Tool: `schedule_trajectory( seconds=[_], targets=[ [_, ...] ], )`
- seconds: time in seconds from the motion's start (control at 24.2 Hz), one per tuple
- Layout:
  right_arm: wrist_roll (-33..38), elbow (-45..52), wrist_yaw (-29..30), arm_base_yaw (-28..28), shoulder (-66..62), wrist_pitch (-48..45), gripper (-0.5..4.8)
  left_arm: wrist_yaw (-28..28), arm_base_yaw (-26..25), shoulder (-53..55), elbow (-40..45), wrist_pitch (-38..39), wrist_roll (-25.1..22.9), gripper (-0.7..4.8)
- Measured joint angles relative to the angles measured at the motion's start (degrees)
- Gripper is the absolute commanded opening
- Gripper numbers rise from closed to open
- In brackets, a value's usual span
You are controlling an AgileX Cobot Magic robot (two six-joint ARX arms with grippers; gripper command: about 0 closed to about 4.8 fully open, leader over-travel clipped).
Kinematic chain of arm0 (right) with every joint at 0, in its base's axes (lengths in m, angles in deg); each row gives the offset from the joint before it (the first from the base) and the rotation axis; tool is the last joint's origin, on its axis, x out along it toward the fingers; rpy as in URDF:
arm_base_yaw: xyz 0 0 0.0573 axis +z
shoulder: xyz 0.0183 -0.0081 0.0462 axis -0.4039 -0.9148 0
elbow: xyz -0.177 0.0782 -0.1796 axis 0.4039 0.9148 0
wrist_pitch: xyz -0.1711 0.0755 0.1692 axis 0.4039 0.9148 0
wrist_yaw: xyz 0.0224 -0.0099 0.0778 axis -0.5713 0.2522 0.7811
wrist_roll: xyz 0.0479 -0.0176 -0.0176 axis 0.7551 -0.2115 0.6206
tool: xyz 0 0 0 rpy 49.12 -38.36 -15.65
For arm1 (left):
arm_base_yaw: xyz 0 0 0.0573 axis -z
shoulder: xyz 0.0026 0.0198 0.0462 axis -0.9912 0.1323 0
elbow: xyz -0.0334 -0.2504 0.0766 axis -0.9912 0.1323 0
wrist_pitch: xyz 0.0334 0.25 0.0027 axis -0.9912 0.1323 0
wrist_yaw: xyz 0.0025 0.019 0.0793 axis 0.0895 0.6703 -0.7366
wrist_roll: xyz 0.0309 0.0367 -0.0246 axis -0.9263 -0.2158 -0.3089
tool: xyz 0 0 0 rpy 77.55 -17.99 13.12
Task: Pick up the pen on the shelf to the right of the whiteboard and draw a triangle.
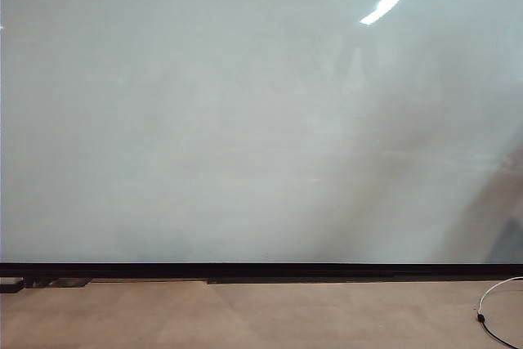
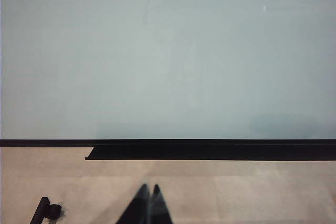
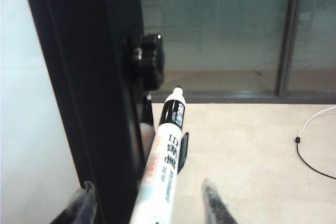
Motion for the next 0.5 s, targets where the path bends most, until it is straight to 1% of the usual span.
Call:
schedule_trajectory(
  seconds=[0.21, 0.29, 0.5],
  targets=[
    [0.2, -0.6, -0.3, 0.0, 0.0, -0.1, 2.59, 0.0, 0.0, 0.0, 0.0, 0.0, 0.0, -0.05],
    [0.3, -0.6, -0.2, 0.0, 0.0, 0.0, 2.08, 0.0, 0.0, 0.0, 0.0, 0.0, 0.0, -0.05],
    [0.3, -0.6, -0.2, 0.0, 0.0, 0.0, 2.07, 0.0, 0.0, 0.0, 0.0, 0.0, 0.0, -0.05]
  ],
)
